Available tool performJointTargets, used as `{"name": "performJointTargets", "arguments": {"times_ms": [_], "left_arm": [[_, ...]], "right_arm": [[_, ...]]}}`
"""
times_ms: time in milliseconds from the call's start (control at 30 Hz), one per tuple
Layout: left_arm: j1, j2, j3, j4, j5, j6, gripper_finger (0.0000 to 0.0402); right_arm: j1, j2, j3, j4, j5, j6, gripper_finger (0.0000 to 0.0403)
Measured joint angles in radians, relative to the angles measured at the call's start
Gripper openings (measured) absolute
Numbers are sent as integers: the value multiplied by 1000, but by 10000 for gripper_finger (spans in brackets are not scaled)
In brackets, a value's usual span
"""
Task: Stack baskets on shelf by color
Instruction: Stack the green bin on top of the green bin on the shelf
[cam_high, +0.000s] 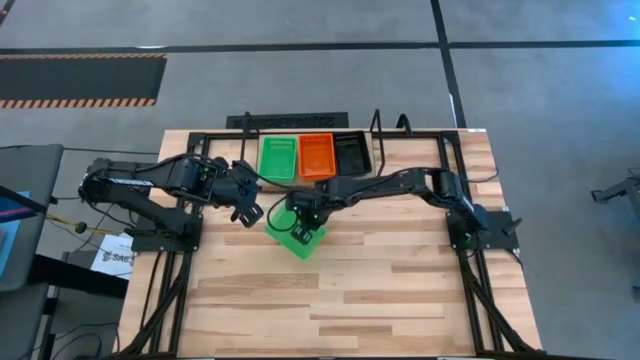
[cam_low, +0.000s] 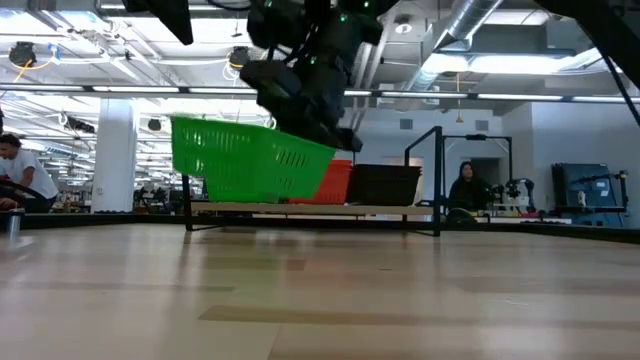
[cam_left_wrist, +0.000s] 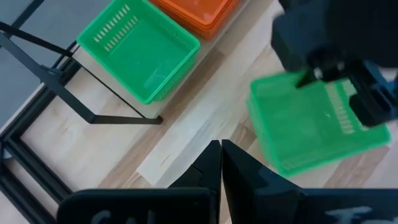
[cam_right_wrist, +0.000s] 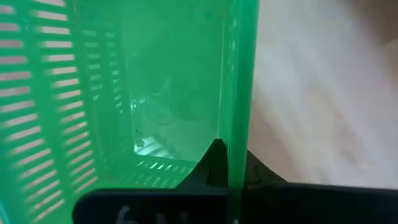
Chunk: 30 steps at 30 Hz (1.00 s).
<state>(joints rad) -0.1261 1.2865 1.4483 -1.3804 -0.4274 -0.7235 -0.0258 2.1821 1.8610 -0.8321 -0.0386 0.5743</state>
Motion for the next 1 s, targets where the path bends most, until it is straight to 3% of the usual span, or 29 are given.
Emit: {"name": "performJointTargets", "arguments": {"times_ms": [433, 1000], "left_arm": [[0, 0, 0, 2, -2, -26, 0], [0, 0, 0, 6, 1, -33, 0]], "right_arm": [[11, 49, 0, -17, -65, -1, 11], [11, 49, 0, -16, -66, -39, 134]]}}
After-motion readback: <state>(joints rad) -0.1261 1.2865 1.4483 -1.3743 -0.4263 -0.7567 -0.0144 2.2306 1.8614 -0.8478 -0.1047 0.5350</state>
